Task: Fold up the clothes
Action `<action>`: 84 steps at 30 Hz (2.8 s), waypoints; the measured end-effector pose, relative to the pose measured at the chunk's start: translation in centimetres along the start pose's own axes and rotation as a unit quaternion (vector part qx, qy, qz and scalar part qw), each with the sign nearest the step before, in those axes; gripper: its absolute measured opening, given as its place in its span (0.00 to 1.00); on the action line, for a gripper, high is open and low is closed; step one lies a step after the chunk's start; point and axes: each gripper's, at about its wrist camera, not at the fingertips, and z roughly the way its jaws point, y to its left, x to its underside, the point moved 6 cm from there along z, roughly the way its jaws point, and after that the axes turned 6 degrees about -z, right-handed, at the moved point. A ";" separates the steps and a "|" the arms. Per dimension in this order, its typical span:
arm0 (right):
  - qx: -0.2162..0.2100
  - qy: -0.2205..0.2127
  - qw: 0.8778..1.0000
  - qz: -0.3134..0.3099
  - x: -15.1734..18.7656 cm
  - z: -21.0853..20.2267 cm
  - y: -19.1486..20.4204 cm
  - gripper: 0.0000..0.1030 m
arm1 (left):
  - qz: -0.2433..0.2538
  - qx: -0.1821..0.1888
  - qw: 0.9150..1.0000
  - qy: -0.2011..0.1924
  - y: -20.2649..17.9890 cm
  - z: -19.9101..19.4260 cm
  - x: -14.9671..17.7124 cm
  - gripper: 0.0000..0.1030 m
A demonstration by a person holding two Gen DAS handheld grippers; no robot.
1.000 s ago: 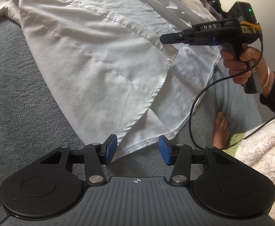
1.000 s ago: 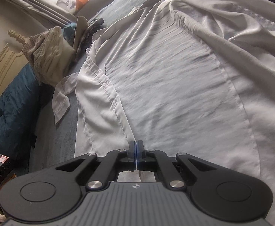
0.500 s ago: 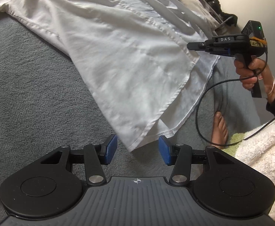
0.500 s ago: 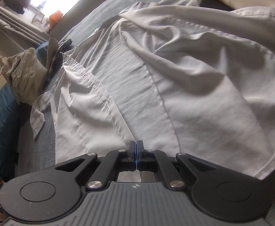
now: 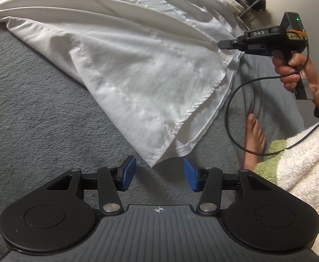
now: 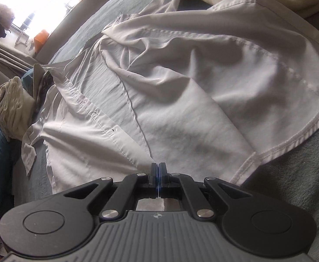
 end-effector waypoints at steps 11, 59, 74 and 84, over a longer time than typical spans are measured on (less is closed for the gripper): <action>-0.004 0.010 1.000 -0.008 -0.1 0.7 0.6 0.00 | 0.032 -0.055 0.998 -0.024 -0.6 0.0 -0.4 0.39; -0.053 0.102 0.990 -0.081 3.7 3.3 8.5 0.23 | -0.135 -0.029 0.987 -0.081 8.0 -6.7 2.7 0.36; -0.014 0.100 0.977 -0.189 6.0 4.3 12.0 0.08 | -0.134 -0.074 0.985 -0.085 8.3 -4.5 1.9 0.08; -0.032 0.097 0.973 -0.206 6.0 4.2 13.7 0.05 | -0.203 -0.077 0.972 -0.095 11.5 -6.1 3.2 0.05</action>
